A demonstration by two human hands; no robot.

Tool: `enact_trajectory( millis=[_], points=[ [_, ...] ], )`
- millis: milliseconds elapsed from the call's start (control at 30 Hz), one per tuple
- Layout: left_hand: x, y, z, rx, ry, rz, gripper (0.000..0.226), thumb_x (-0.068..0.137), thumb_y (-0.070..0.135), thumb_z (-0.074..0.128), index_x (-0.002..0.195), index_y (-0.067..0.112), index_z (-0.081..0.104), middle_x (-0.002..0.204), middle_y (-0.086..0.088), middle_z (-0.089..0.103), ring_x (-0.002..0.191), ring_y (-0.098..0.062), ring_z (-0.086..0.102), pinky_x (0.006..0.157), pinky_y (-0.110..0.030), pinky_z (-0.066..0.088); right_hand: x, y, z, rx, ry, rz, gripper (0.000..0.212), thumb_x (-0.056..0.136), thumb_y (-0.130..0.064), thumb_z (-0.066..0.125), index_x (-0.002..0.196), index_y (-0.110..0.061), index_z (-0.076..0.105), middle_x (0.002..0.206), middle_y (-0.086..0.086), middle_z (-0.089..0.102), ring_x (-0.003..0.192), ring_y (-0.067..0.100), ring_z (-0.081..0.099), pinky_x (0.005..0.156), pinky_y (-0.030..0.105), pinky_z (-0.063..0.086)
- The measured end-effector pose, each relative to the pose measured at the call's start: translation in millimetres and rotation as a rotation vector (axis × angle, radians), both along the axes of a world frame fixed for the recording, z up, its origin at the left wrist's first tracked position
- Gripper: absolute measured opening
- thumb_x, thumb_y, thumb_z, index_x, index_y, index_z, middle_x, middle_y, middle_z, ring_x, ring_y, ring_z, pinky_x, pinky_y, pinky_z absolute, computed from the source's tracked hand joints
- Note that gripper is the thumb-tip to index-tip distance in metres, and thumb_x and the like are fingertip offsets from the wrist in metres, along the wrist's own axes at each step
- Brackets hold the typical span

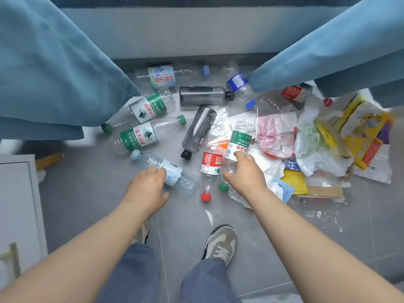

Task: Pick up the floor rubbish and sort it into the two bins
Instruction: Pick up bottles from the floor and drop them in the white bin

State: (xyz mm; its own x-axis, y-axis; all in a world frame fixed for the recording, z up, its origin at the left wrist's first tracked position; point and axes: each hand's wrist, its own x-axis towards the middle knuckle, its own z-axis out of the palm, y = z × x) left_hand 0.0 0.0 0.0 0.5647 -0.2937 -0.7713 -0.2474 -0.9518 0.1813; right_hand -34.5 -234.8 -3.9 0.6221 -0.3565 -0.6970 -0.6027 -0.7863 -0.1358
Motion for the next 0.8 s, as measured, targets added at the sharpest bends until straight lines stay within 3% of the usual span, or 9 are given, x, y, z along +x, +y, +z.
enact_trajectory(
  millis=[200, 367, 500, 667, 800],
  points=[
    [-6.2, -3.0, -46.4, -0.089, -0.098, -0.053, 0.051, 0.078, 0.032, 0.065, 0.122, 0.014, 0.044, 0.129, -0.004, 0.040, 0.118, -0.028, 0.038, 0.094, -0.039, 0.044, 3.5, 0.6, -43.5, -0.080, -0.072, -0.079, 0.062, 0.085, -0.030, 0.064, 0.137, -0.018, 0.034, 0.134, 0.016, 0.031, 0.101, 0.038, 0.058, 0.084, 0.037, 0.048],
    [-10.3, -9.9, -73.8, -0.043, -0.213, -0.146, 0.076, 0.069, 0.026, 0.072, 0.136, 0.019, 0.036, 0.149, -0.007, 0.024, 0.140, -0.030, 0.017, 0.106, -0.046, 0.025, 0.3, -2.2, -67.9, -0.093, -0.107, -0.134, 0.084, 0.083, -0.025, 0.066, 0.149, -0.027, 0.015, 0.149, 0.020, 0.012, 0.096, 0.038, 0.061, 0.084, 0.036, 0.047],
    [-9.6, -13.2, -97.2, -0.010, -0.341, -0.234, 0.074, 0.058, 0.015, 0.075, 0.128, 0.017, 0.051, 0.140, -0.011, 0.043, 0.138, -0.034, 0.031, 0.101, -0.050, 0.014, -4.9, -0.8, -83.2, -0.078, -0.113, -0.132, 0.101, 0.081, -0.026, 0.069, 0.152, -0.035, -0.003, 0.153, 0.024, -0.006, 0.099, 0.041, 0.061, 0.089, 0.039, 0.048],
    [0.2, -14.6, -107.6, 0.060, -0.318, -0.310, 0.061, 0.066, 0.013, 0.070, 0.124, 0.017, 0.052, 0.133, -0.006, 0.049, 0.137, -0.036, 0.031, 0.106, -0.058, 0.006, -7.4, 1.3, -94.2, -0.079, -0.173, -0.182, 0.106, 0.079, -0.028, 0.071, 0.151, -0.038, -0.007, 0.153, 0.024, -0.008, 0.109, 0.043, 0.057, 0.095, 0.039, 0.046],
    [4.5, -13.7, -91.9, 0.057, -0.226, -0.234, 0.048, 0.076, 0.029, 0.066, 0.120, 0.018, 0.050, 0.121, -0.003, 0.051, 0.127, -0.032, 0.038, 0.112, -0.061, 0.007, -8.9, -0.5, -81.6, -0.051, -0.176, -0.200, 0.106, 0.079, -0.031, 0.070, 0.150, -0.041, -0.008, 0.155, 0.022, -0.008, 0.115, 0.042, 0.053, 0.097, 0.040, 0.045]
  ],
)
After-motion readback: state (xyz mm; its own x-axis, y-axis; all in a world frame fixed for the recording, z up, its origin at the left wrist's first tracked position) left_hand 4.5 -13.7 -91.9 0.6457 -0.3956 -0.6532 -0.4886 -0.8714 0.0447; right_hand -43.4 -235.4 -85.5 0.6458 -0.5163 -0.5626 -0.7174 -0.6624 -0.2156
